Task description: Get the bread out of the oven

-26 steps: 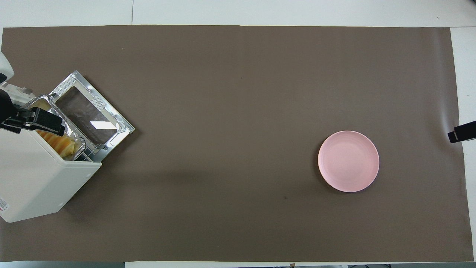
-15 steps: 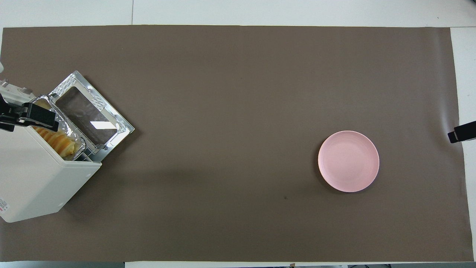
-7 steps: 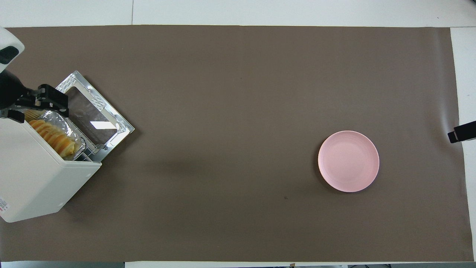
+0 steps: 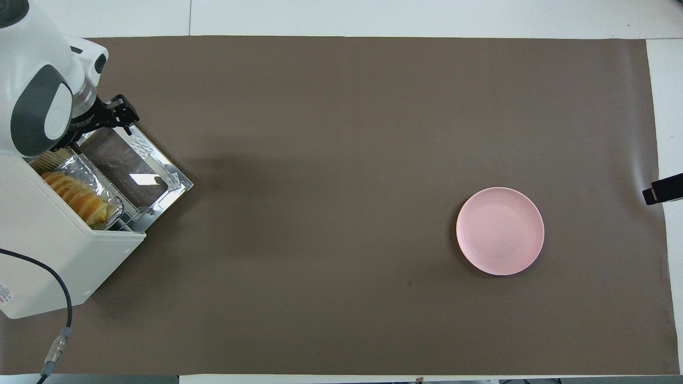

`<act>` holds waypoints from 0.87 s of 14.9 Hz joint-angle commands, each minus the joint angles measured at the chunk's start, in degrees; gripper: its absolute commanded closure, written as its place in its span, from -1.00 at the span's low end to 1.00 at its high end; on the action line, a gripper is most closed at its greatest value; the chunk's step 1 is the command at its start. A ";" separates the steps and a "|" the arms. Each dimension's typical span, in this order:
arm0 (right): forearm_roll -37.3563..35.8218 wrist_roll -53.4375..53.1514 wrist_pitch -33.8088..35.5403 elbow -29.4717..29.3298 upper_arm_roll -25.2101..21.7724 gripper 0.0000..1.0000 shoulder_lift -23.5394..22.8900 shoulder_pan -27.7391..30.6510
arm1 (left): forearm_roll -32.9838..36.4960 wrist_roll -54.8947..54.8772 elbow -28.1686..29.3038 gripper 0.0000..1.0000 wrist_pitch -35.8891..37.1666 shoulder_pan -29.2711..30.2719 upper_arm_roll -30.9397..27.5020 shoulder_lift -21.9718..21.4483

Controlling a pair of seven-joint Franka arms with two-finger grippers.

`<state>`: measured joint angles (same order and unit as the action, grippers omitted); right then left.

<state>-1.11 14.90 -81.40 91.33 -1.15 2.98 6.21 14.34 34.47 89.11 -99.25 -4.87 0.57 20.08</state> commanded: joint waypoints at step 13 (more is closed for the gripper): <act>-0.13 -0.66 0.45 0.69 0.45 -1.00 0.88 0.38 | 1.66 4.82 25.32 0.84 -19.85 1.44 -1.18 -9.62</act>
<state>-1.11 14.90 -81.40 91.33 -1.15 2.98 6.21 14.53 38.87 110.93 -117.59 -3.69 -0.79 13.11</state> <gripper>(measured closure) 0.000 0.392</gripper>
